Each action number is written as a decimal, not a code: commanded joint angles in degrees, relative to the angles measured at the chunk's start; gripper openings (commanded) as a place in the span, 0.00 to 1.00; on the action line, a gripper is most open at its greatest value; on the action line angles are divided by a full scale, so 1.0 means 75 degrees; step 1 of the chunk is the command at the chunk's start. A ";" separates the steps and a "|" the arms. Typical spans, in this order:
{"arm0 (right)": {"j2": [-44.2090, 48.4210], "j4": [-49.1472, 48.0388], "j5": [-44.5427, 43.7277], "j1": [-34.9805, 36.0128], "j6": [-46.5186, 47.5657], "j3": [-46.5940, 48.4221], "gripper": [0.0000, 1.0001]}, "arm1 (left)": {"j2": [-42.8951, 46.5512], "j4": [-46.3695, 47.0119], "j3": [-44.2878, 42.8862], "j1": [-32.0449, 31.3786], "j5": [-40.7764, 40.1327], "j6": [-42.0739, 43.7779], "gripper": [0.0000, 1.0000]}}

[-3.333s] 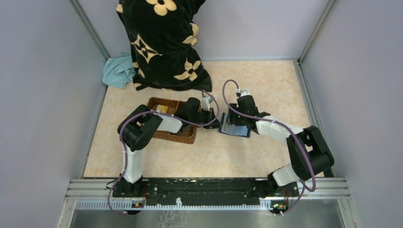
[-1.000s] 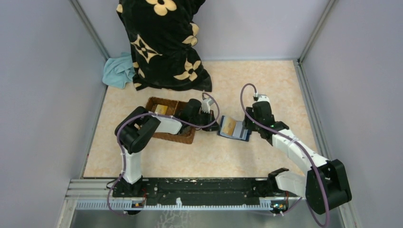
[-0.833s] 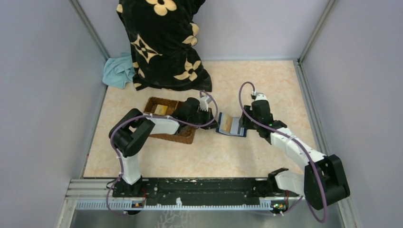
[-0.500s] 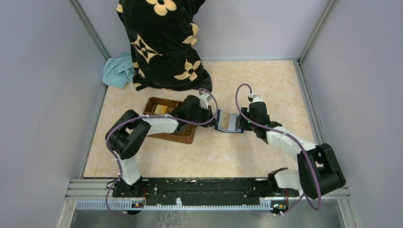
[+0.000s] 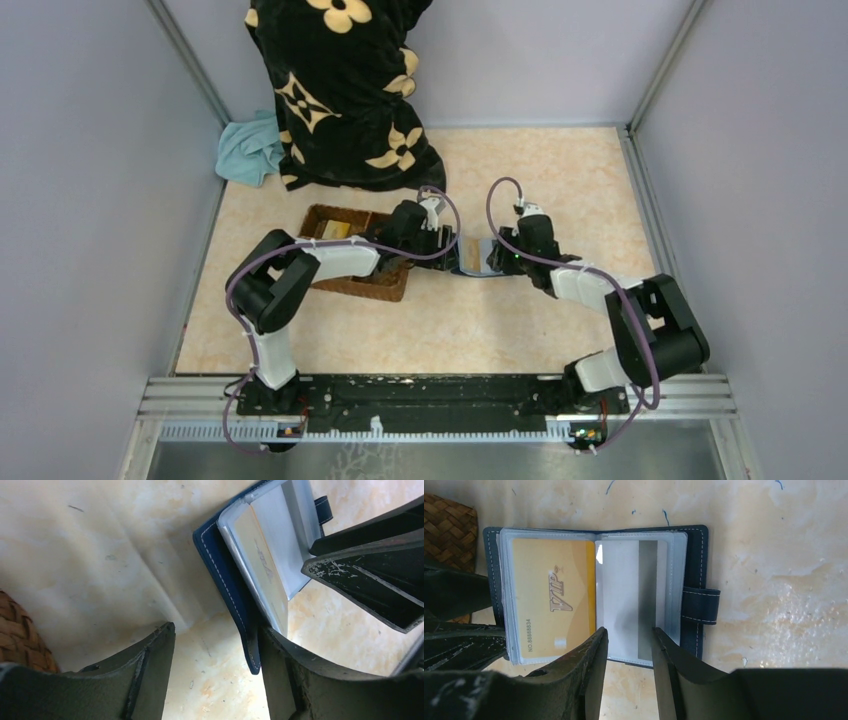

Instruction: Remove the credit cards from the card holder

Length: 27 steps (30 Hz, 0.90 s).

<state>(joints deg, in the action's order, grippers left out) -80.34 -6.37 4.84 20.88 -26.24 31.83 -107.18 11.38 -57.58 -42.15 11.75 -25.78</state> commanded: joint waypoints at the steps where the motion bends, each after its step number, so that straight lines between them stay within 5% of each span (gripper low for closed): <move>1: -0.0438 -0.0558 0.0119 0.0063 -0.0065 0.0350 0.38 | 0.0079 -0.1284 -0.0478 -0.0040 -0.1129 0.0121 0.68; 11: -0.1062 -0.0366 -0.0375 0.0034 -0.0054 0.0350 0.37 | 0.0166 -0.1919 -0.0903 -0.0040 -0.1526 0.0011 0.60; 14: -0.1077 -0.0077 -0.0709 -0.0114 -0.0211 0.0340 0.31 | 0.0209 -0.2074 -0.1015 -0.0040 -0.1781 -0.0007 0.67; 18: -0.1007 0.0006 -0.0815 -0.0364 -0.0337 0.0206 0.28 | 0.0278 -0.2258 -0.1035 -0.0040 -0.2284 -0.0098 0.92; 25: -0.0946 0.0086 -0.0894 -0.0406 -0.0350 0.0209 0.28 | 0.0509 -0.2130 -0.0977 -0.0029 -0.2398 -0.0054 0.92; 27: -0.0962 0.0057 -0.0844 -0.0412 -0.0338 0.0220 0.28 | 0.0575 -0.1992 -0.0982 -0.0028 -0.2067 0.0058 0.82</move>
<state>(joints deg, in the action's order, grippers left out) -86.39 -11.53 1.56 18.57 -29.28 34.24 -106.17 -4.03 -64.20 -42.57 -4.78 -26.41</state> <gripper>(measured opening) 0.282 0.896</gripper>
